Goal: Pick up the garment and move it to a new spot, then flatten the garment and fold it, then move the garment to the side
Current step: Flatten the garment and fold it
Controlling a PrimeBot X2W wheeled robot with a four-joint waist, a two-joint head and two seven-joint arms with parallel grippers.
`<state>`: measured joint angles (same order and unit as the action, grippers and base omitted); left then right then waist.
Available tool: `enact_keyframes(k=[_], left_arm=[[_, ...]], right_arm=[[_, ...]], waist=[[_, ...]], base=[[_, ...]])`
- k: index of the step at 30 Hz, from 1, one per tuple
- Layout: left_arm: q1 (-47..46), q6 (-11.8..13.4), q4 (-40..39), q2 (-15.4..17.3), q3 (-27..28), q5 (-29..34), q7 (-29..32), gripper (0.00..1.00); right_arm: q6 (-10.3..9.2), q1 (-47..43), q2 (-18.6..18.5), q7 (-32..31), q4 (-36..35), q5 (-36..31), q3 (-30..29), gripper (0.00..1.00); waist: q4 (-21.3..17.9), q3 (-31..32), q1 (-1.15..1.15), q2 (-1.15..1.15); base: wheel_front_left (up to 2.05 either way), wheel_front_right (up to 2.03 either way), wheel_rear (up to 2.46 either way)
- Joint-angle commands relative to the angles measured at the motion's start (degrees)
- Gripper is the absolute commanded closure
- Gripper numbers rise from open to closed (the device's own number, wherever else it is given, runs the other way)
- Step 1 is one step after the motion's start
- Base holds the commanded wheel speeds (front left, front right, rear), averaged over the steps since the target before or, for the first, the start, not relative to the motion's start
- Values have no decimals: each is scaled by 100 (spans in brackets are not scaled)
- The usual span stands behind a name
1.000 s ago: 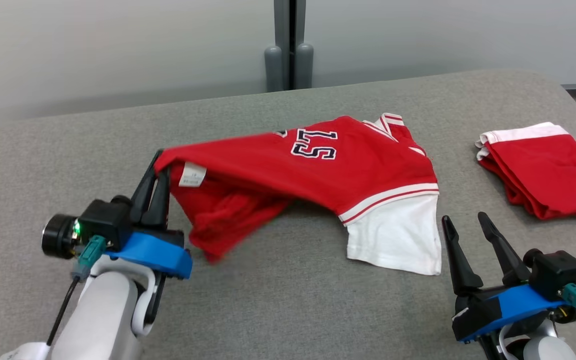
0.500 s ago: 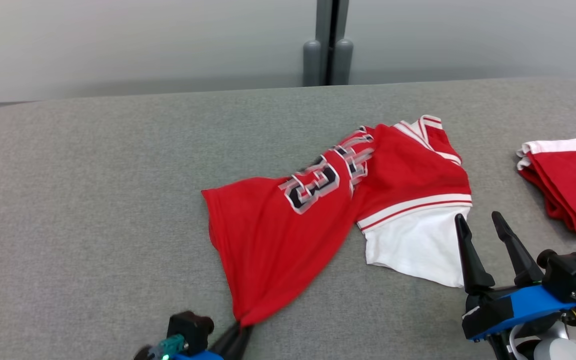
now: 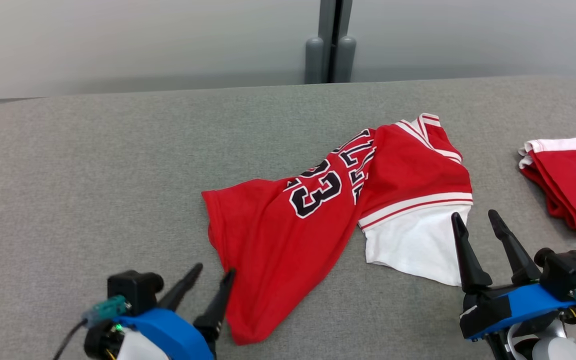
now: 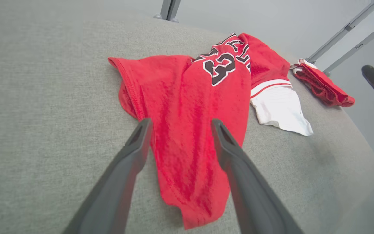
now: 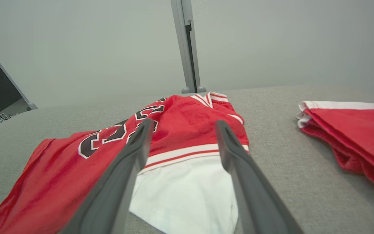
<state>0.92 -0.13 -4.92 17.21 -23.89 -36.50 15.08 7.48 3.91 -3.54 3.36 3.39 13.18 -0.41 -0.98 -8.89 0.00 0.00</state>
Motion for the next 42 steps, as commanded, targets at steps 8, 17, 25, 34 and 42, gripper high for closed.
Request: enact_keyframes(k=[8, 17, 25, 34, 42], left_arm=[[-860, 529, 733, -154, 263, 146, 194, 0], [-1525, 905, 1915, -303, 243, 318, 405, 0], [-2102, 994, 2348, -256, 519, 608, -616, 100], [-3083, 793, 3156, -75, 755, 800, -1537, 100], [-3724, 689, 3741, 59, 720, 1007, -2047, 100]], right_arm=[[3, 104, 29, 54, -20, 60, 59, 0], [3, 232, 40, 110, -20, 60, 99, 0], [3, 317, 50, 169, -77, 47, 56, 0], [3, 515, 49, 181, -104, 18, 233, 0], [3, 564, 23, 221, 20, 30, 310, 0]], waist=[[-308, -230, 0, 0], [-670, -546, 0, 0], [-749, -857, 0, 0], [-819, -1201, 0, 0], [-913, -1236, 0, 0]], base=[[0, 0, 0], [0, 0, 0], [0, 0, 0], [0, 0, 0], [0, 0, 0]])
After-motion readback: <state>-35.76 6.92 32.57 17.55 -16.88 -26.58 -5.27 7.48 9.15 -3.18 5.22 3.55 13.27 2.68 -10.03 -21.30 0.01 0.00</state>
